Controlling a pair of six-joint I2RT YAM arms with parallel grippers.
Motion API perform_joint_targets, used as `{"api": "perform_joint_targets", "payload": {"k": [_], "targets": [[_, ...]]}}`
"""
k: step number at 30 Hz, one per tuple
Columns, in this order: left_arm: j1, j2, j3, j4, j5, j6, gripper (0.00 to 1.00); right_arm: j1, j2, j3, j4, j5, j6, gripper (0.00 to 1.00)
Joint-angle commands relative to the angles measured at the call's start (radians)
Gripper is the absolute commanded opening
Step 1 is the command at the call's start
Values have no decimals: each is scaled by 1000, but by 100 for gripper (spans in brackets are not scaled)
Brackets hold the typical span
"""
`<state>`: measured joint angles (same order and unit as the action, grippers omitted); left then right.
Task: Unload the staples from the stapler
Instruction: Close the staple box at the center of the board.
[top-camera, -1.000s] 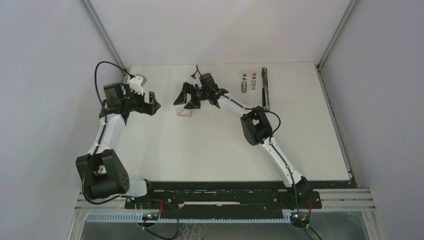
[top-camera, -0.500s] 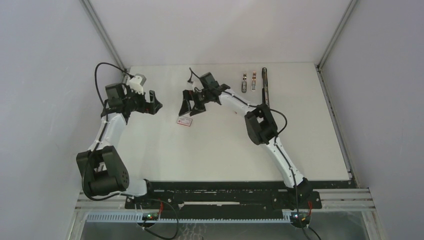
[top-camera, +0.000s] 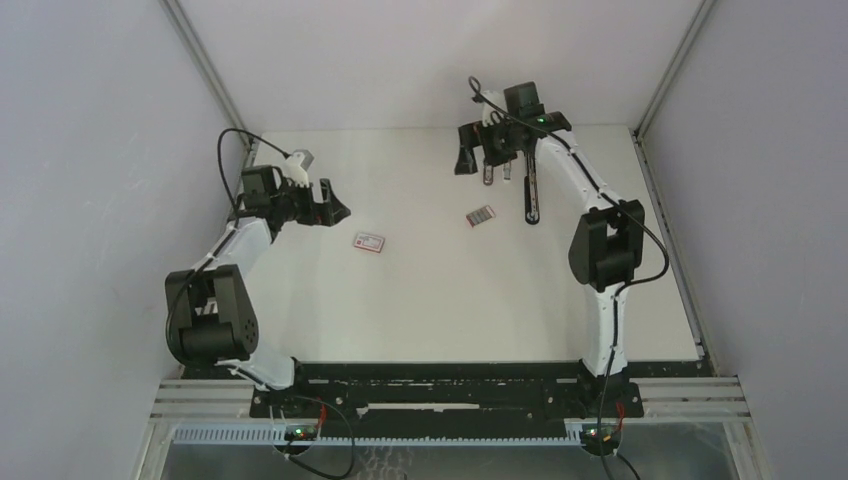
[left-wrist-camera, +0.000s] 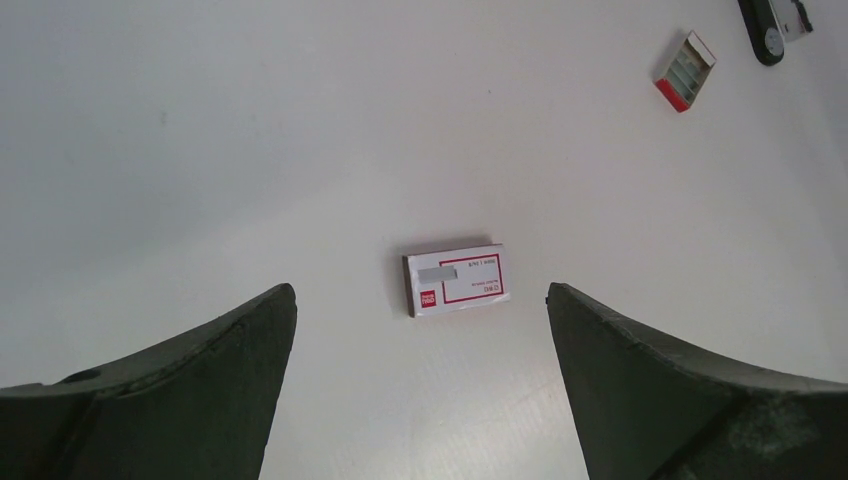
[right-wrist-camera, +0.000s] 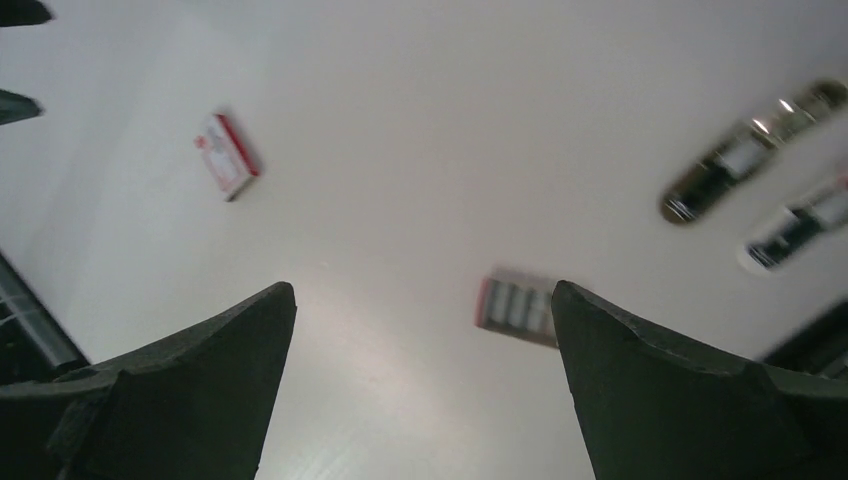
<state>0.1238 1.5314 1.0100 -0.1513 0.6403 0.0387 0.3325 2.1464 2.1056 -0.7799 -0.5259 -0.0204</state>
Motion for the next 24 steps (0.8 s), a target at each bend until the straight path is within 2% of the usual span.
{"api": "perform_joint_targets", "payload": {"k": [1, 8, 16, 24], "targets": [[-48, 43, 17, 34, 27, -63, 100, -62, -18, -97, -50, 119, -42, 100], [-61, 133, 76, -19, 9, -62, 100, -95, 22, -168, -2, 181, -60, 100], [-62, 206, 86, -21, 10, -109, 100, -95, 140, -98, -4, 163, 18, 100], [-96, 238, 99, -58, 24, -138, 100, -93, 190, -99, -4, 125, 44, 100]]}}
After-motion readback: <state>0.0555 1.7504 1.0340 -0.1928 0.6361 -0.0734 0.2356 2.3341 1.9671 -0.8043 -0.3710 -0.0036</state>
